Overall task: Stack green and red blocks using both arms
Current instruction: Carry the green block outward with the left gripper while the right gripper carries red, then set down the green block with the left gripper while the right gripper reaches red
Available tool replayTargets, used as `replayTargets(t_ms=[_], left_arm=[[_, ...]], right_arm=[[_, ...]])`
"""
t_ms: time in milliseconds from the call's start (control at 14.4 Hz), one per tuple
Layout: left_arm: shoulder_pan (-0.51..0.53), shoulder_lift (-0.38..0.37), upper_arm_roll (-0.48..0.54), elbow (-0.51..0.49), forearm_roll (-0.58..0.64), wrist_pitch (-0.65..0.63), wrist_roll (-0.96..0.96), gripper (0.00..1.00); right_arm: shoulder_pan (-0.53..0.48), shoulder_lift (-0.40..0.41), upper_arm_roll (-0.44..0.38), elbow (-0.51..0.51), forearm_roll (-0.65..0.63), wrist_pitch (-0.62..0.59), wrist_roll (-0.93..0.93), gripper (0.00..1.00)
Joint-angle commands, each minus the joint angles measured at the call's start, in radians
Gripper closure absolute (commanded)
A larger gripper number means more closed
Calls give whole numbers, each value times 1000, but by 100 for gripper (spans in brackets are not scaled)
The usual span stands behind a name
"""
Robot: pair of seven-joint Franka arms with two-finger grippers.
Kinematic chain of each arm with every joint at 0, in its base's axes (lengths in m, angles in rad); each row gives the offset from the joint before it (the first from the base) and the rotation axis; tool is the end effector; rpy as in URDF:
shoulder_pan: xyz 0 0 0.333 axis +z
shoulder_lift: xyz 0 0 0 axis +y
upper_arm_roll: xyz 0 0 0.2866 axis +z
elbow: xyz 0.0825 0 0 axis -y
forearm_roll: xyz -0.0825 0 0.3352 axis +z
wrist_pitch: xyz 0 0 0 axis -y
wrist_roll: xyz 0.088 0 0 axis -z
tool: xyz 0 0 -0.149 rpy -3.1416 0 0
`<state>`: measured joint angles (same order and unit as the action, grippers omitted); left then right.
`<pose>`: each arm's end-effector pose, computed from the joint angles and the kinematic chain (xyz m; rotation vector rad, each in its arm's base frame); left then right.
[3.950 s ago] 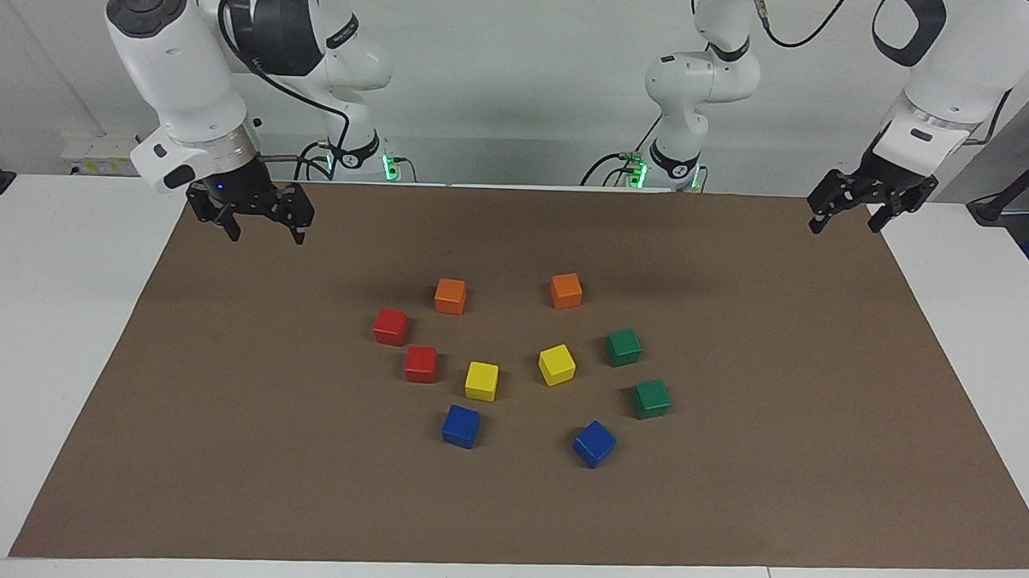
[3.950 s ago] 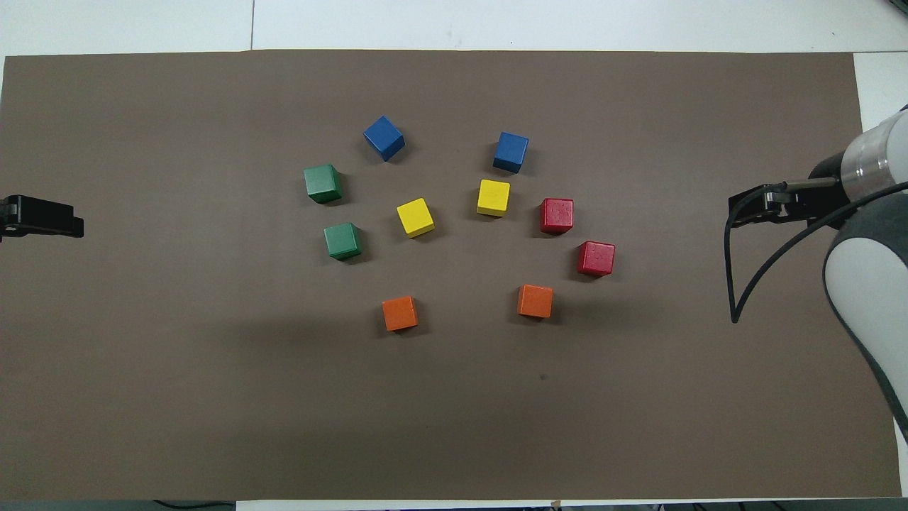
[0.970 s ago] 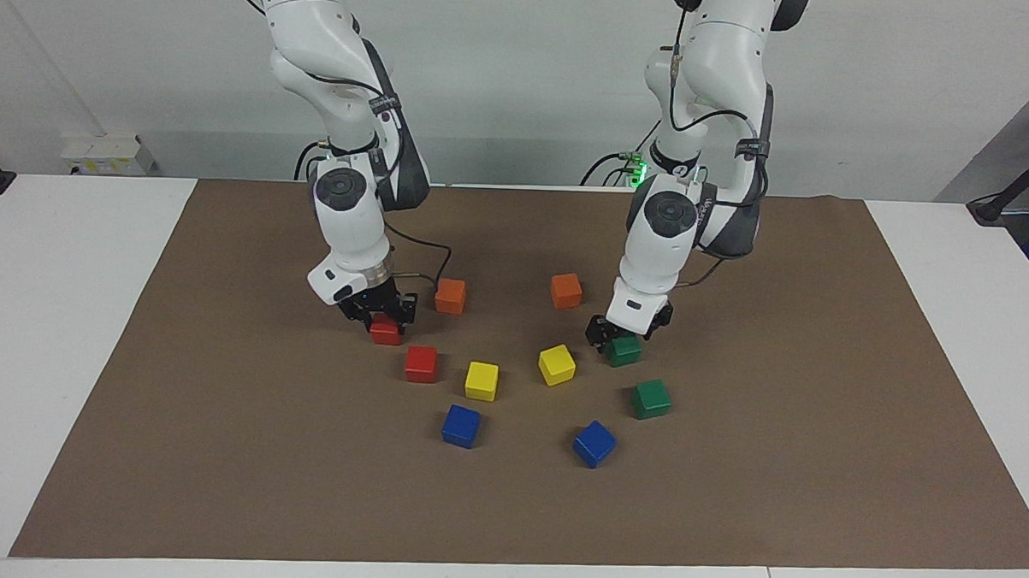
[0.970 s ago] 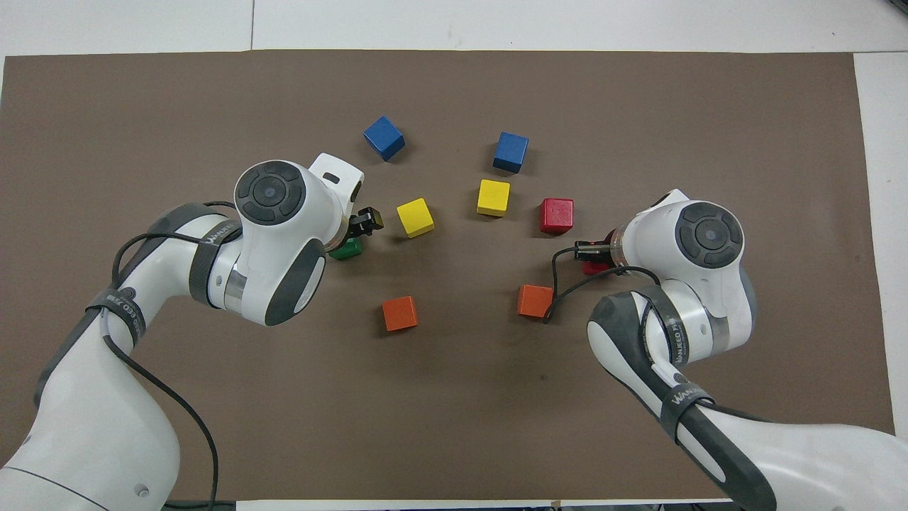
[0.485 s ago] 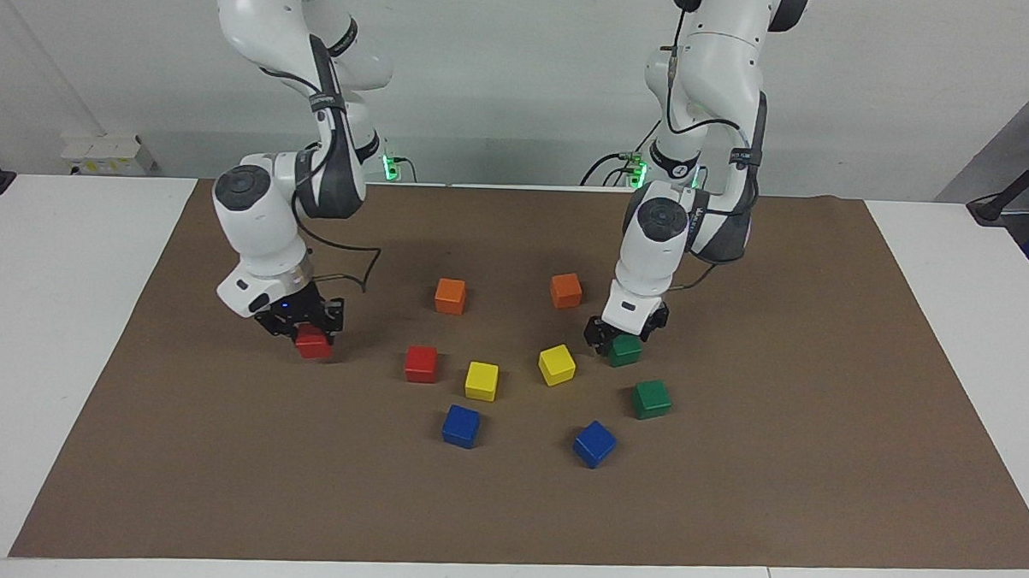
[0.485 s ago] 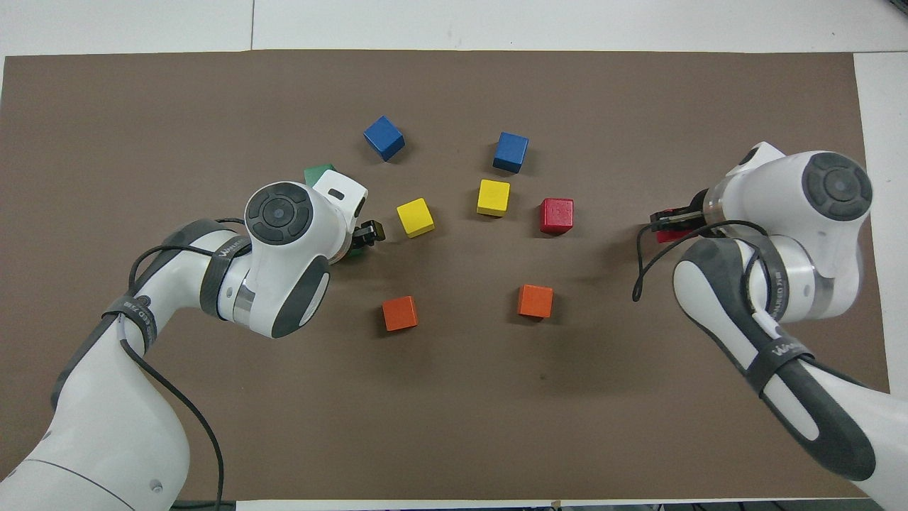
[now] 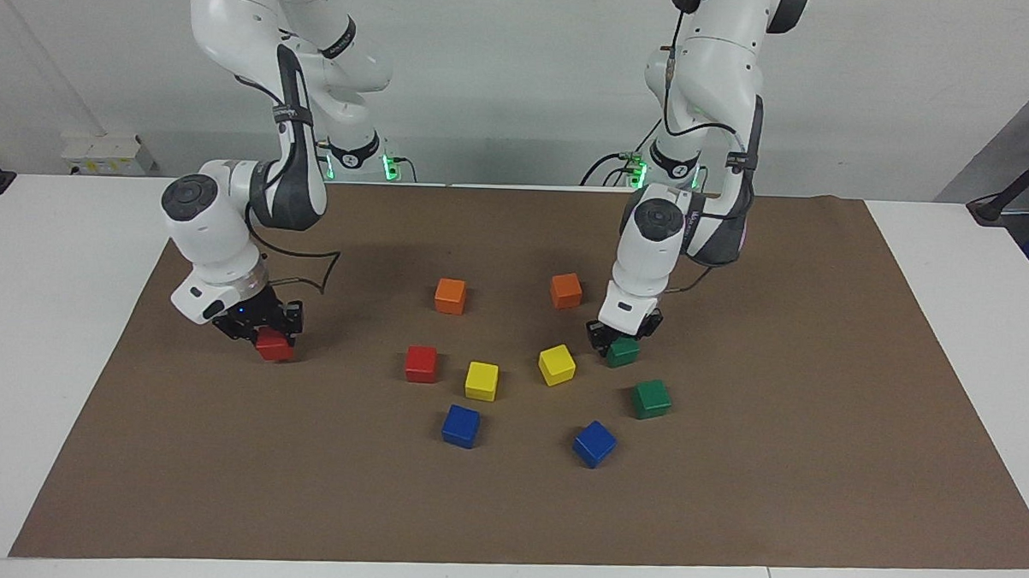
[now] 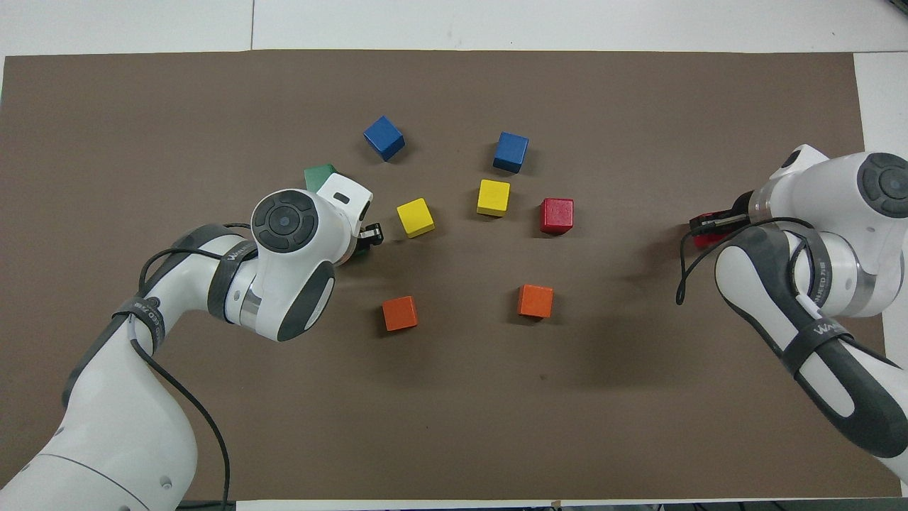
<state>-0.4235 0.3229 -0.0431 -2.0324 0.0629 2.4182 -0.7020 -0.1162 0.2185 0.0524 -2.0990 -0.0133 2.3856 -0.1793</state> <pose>0.5029 -0.2508 0.2572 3.1149 0.3003 0.1083 0.5415 -0.0352 0.2853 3.1274 0.1929 0.1068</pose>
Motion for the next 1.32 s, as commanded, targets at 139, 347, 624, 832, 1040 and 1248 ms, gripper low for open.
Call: replayTargets(t_ms=[139,347,624,832,1040,1248], left_arm=[[69,-70,17,3,21,-42,82,100],[225,-154,15,1,18,-166,281,100],[515,-159,12,-26,8,-137,738,100],[617,-113,14,-51,8,-35,831,100],[644,-52,14,-65,8,47,855,100],[649,-42,12,-63,8,47,860,100]], right_arm=[[-40,4,12,-45,9,47,-35,100],[-43,5,12,-50,9,47,-40,100],[-36,9,12,-44,9,47,-22,0],[-13,-1,17,11,9,-11,-2,0],[76,-2,34,179,9,-191,149,0],[173,27,35,296,6,-264,296,0]])
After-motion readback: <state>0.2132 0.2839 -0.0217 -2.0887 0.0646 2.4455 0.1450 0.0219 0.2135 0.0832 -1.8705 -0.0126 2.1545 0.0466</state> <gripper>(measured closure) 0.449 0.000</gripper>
